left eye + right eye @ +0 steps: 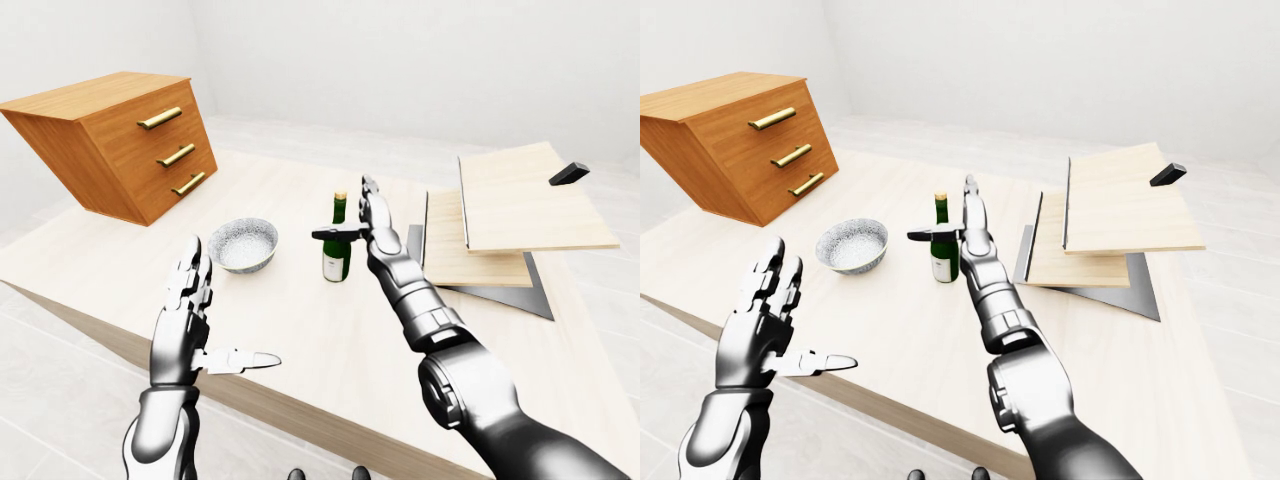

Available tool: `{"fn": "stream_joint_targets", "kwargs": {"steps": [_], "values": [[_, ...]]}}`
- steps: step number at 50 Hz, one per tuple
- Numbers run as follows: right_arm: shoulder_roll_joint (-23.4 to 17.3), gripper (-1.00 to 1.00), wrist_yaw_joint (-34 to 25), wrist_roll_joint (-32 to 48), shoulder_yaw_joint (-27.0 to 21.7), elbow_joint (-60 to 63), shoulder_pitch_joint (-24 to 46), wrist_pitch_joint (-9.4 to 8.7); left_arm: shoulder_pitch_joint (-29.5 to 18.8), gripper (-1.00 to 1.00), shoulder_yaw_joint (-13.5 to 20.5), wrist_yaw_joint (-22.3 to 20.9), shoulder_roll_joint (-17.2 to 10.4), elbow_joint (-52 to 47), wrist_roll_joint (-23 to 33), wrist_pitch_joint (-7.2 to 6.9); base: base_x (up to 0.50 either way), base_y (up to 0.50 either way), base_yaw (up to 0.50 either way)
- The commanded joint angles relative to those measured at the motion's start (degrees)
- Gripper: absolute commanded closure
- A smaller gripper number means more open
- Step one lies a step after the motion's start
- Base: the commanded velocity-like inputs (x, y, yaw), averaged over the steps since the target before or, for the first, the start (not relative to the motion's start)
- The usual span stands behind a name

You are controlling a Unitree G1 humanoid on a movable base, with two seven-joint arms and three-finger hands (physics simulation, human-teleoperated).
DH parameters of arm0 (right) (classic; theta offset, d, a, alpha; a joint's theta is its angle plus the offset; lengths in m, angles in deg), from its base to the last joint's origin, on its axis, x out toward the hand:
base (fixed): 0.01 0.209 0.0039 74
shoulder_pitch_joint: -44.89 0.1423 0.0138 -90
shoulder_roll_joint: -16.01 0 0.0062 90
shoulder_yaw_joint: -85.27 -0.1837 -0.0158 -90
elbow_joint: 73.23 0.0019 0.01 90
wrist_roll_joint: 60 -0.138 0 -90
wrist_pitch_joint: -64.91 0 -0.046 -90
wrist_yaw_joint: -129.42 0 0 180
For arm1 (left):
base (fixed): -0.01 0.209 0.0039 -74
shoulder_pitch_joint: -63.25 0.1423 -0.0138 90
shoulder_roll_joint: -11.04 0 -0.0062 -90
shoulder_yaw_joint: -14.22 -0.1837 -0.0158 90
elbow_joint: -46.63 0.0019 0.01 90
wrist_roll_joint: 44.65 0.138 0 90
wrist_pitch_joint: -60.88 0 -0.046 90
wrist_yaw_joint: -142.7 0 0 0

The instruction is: Put the wine bottle on the wine rack.

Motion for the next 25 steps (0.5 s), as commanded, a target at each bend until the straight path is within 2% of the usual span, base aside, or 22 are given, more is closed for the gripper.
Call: {"fn": "stream_joint_targets", "kwargs": {"steps": [1, 17, 25], "values": [[0.18, -1.0, 0.11, 0.29, -0.16, -3.03, 1.9, 0.9, 0.28, -1.0, 0.21, -0.16, 0.05, 0.63, -0.06, 0.0, 0.0, 0.0, 0.0], [0.12, -1.0, 0.15, 0.05, -0.94, -7.86, 5.03, 2.23, 0.7, -1.0, -0.07, -0.32, 0.24, -0.52, 0.1, 0.0, 0.0, 0.0, 0.0], [0.42, -1.0, 0.37, -0.02, -1.3, -10.98, 6.41, 3.51, 0.95, -1.0, -0.02, -0.41, 0.28, -0.55, 0.11, 0.0, 0.0, 0.0, 0.0]]}}
